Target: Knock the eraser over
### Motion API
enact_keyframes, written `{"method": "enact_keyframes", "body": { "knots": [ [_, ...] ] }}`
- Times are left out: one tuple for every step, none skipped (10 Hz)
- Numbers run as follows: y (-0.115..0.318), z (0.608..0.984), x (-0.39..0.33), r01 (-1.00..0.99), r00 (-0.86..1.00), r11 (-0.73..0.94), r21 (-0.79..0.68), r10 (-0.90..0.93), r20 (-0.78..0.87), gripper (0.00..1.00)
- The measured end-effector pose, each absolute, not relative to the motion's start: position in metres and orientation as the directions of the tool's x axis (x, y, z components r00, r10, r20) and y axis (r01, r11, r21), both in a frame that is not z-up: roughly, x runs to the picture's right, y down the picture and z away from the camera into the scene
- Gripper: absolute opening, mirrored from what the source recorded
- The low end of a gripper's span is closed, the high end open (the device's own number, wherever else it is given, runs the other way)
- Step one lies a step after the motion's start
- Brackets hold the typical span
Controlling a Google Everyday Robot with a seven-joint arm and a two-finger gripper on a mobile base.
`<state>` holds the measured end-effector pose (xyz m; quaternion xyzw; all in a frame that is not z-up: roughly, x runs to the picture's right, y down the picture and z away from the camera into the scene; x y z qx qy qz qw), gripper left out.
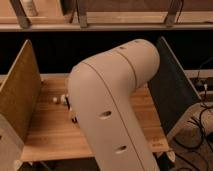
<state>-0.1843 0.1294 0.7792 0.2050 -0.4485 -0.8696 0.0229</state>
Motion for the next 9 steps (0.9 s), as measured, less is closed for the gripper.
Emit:
{"method": "enact_keyframes", "body": {
  "knots": [
    [0.101,0.780,-0.182,-0.153,-0.900,-0.671,0.726,-0.209,-0.383,0.00],
    [0.085,0.778,-0.176,-0.143,-0.895,-0.709,0.691,-0.206,-0.396,0.00],
    [0.065,0.776,-0.162,-0.106,-0.894,-0.751,0.651,-0.214,-0.393,0.00],
    [0.047,0.772,-0.142,-0.048,-0.899,-0.785,0.618,-0.236,-0.370,0.00],
    [0.031,0.767,-0.115,0.034,-0.905,-0.811,0.584,-0.273,-0.327,0.00],
    [0.019,0.759,-0.076,0.148,-0.908,-0.827,0.543,-0.331,-0.257,0.00],
    [0.015,0.752,-0.047,0.232,-0.902,-0.827,0.513,-0.380,-0.203,0.00],
    [0.016,0.743,-0.011,0.336,-0.885,-0.813,0.475,-0.445,-0.135,0.00],
    [0.022,0.732,0.024,0.437,-0.854,-0.787,0.437,-0.515,-0.073,0.00]
  ]
}}
